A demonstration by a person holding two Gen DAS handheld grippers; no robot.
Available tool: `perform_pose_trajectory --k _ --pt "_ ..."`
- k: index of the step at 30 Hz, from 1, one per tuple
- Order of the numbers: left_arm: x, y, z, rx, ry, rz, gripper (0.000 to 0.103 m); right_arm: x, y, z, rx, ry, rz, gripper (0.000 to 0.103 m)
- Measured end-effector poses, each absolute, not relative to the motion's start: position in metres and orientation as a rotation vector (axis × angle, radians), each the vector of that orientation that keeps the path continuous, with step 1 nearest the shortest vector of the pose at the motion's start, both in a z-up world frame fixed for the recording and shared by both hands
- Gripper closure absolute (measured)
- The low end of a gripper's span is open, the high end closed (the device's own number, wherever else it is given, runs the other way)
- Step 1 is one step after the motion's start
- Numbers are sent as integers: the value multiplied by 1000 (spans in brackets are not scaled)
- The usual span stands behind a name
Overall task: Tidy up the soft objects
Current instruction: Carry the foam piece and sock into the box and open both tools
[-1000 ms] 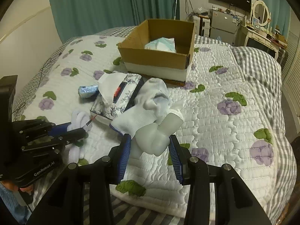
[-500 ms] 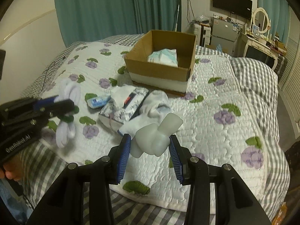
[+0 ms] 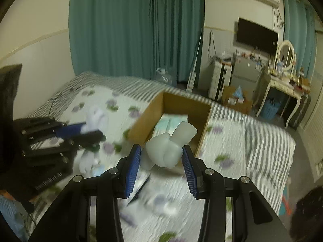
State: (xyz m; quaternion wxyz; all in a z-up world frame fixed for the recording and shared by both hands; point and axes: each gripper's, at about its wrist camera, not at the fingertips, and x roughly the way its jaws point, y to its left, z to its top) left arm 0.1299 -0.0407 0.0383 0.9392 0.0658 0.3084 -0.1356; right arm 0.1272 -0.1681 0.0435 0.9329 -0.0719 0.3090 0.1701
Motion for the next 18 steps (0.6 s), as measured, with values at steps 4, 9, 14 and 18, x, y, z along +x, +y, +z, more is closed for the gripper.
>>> perform_pose_trajectory --k 4,9,14,18 --pt "175 -47 36 167 645 -263 87 174 -167 53 -167 621 347 61" --pt "225 -56 18 185 671 -252 87 235 -169 42 -145 655 362 61" --pt "266 -63 -11 180 724 -253 87 284 -169 11 -160 694 357 61" --pt "292 -67 -36 197 764 -229 87 315 -170 -19 -170 750 352 61"
